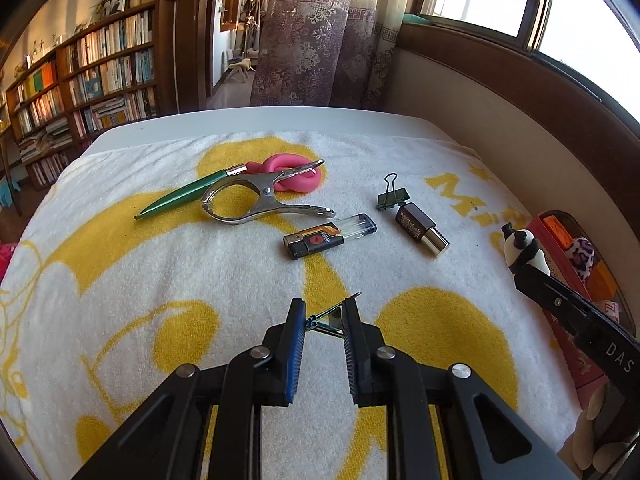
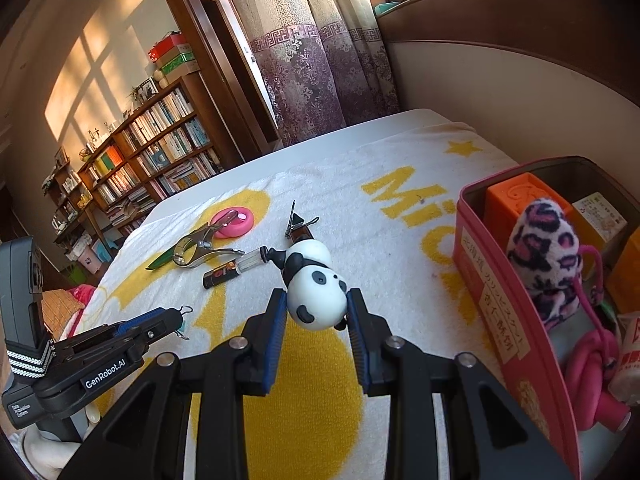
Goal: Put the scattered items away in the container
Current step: 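Lift the panda figure with the right gripper while the left grasps a small metal clip, then carry the panda figure toward the tin with the right gripper while the left holds the clip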
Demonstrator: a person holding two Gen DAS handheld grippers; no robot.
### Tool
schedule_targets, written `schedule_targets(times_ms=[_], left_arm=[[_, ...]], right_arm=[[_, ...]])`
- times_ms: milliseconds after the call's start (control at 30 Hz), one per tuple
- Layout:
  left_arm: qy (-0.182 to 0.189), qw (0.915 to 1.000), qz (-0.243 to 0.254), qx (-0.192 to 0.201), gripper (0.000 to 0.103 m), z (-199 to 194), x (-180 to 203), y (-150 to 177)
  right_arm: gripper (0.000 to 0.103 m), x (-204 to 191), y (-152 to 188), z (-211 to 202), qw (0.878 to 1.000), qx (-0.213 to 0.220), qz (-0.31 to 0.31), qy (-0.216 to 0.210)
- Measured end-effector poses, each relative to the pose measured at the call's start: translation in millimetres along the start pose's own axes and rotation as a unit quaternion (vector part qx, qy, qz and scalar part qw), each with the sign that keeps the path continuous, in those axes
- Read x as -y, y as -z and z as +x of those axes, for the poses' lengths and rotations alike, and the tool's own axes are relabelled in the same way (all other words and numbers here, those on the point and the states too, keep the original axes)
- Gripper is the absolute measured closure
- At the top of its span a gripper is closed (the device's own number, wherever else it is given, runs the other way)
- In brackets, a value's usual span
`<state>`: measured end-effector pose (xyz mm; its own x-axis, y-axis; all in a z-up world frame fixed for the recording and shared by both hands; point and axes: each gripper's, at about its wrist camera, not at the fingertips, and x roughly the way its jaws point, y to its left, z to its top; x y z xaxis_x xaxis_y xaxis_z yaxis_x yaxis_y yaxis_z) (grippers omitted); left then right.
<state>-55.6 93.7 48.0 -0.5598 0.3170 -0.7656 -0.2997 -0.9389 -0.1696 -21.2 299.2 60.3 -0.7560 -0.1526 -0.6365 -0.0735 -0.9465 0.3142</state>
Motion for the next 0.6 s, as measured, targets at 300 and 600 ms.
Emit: schedule_targets(times_ms=[300, 600], left_arm=[[0.006, 1.0000, 0.005, 0.005, 0.084, -12.3, 8.5, 6.4], [0.014, 0.9994, 0.027, 0.014, 0.084, -28.0, 23.9, 6.8]], right_arm=[[0.070, 1.4, -1.7, -5.3, 1.000, 0.013, 0.004, 0.000], [0.070, 11.5, -2.7, -36.7, 0.999, 0.042, 0.026, 0.001]])
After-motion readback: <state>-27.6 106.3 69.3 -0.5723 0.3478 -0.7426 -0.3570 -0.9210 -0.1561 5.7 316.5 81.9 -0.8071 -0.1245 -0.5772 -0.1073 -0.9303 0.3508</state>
